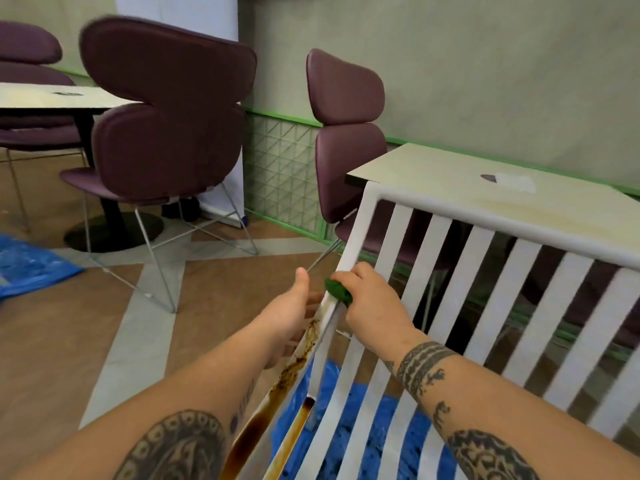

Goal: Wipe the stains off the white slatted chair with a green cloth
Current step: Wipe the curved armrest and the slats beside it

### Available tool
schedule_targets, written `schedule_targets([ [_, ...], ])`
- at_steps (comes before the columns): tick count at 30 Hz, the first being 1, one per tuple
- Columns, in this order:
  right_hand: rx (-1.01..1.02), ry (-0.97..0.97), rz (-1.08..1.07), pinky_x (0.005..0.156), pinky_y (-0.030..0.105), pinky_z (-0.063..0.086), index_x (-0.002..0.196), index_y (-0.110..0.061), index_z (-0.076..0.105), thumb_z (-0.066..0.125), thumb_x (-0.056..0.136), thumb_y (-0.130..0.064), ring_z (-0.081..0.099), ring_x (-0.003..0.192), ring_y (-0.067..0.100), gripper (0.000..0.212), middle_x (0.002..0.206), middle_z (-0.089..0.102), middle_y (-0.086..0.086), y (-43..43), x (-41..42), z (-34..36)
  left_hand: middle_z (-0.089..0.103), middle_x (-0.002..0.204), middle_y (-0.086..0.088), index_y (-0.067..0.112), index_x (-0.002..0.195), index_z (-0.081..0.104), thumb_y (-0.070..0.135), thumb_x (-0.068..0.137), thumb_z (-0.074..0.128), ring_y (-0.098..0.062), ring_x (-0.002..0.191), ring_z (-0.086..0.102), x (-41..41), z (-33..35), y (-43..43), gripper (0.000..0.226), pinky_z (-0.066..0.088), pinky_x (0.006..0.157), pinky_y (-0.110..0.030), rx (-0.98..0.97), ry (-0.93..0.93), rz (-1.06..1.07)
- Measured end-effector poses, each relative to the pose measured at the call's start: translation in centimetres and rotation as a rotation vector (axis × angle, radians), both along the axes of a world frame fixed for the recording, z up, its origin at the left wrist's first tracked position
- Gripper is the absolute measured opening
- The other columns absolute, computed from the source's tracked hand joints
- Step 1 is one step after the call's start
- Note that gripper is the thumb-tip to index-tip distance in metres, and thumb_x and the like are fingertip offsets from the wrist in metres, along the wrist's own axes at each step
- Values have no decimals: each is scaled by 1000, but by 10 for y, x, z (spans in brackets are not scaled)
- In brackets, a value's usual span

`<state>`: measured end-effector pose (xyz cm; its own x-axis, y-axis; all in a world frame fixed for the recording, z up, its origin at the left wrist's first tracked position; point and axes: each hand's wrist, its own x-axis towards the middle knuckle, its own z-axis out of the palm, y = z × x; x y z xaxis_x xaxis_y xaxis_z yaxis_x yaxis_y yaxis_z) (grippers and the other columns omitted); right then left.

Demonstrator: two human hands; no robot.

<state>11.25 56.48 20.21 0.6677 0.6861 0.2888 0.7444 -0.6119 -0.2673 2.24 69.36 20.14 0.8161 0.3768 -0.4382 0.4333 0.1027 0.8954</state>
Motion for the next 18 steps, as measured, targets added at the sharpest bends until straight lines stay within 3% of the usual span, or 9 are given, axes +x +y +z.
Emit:
schedule_targets([
  [4,-44,365,-54,86,38,56,115,-28,71,51,91,-4,62,95,21,39,107,64,1,1,-7,22,56,144,3,28,139,59,81,91,9,-29,130,52,-12,3,9,87,37,108,-51,-69,31,-30],
  [6,-7,339,-128,86,37,56,119,-26,69,50,92,-4,62,97,23,40,113,64,5,4,1,35,55,147,4,30,146,51,82,90,12,-30,130,53,-22,3,16,85,35,112,-56,-26,54,-32],
  [8,72,183,-142,89,35,48,126,-26,66,50,90,1,55,99,24,47,113,53,3,5,4,35,56,145,5,32,147,49,80,92,18,-28,125,57,-32,2,20,79,38,110,-55,26,50,-14],
  [11,20,64,-45,89,28,35,133,-23,63,50,90,7,45,98,22,54,105,41,0,6,-4,23,61,136,8,29,137,58,70,98,29,-24,116,61,-52,0,24,64,45,103,-49,58,68,-20],
  [15,-42,154,-15,82,27,37,128,-24,65,50,86,13,51,95,20,59,105,45,-1,1,-36,2,68,118,8,31,128,61,54,99,51,-18,103,66,-83,-8,28,39,52,100,-48,126,124,-47],
  [18,-122,376,-53,81,33,53,117,-21,71,48,91,5,64,99,25,43,105,61,2,4,-57,13,72,110,6,30,119,66,47,99,54,-21,101,68,-112,-10,26,28,54,97,-46,100,164,-19],
])
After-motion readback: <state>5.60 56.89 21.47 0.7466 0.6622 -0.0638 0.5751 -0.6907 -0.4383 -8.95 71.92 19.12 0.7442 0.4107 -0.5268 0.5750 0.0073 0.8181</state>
